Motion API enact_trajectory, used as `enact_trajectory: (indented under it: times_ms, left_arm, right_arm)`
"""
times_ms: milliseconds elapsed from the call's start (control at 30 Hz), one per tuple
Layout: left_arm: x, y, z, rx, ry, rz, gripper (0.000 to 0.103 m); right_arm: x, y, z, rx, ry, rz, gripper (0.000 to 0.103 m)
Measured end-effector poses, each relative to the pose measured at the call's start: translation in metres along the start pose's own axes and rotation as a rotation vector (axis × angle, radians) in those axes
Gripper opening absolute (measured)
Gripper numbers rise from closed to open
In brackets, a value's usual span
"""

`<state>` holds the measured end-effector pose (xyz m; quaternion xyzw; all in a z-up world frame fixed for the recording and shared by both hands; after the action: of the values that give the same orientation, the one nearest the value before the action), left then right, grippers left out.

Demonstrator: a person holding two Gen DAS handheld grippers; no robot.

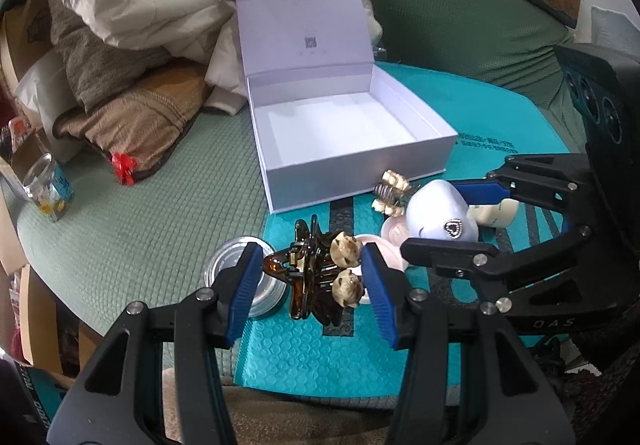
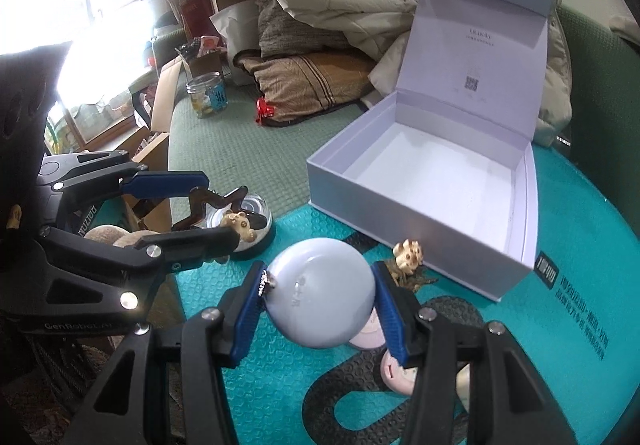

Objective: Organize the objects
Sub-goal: 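Lift the brown claw clip with the left tool while the right tool lifts the white ball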

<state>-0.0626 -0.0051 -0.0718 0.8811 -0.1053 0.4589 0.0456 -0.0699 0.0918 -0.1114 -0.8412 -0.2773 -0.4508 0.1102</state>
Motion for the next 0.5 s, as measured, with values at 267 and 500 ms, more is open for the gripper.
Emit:
enact_trajectory:
  times_ms: [267, 500]
  left_arm:
    - [0.012, 0.001, -0.010, -0.012, -0.012, -0.001, 0.049]
    - [0.019, 0.007, -0.022, -0.017, -0.021, -0.010, 0.049]
  right_arm:
    - [0.011, 0.003, -0.014, 0.032, -0.005, 0.003, 0.053]
    - [0.015, -0.003, -0.028, 0.036, -0.005, 0.020, 0.053]
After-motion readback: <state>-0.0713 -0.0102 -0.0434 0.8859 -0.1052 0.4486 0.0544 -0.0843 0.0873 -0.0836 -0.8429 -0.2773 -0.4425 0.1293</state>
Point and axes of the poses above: each gripper's, at about its wrist camera, not at the fingertips, and x roughly against the way its jaws point, y to its left, z to its underside, the point moved 6 cm from there along -x, roughly the way its jaws point, and after that the axes turned 7 degrees about y, right-handed, at the moved point
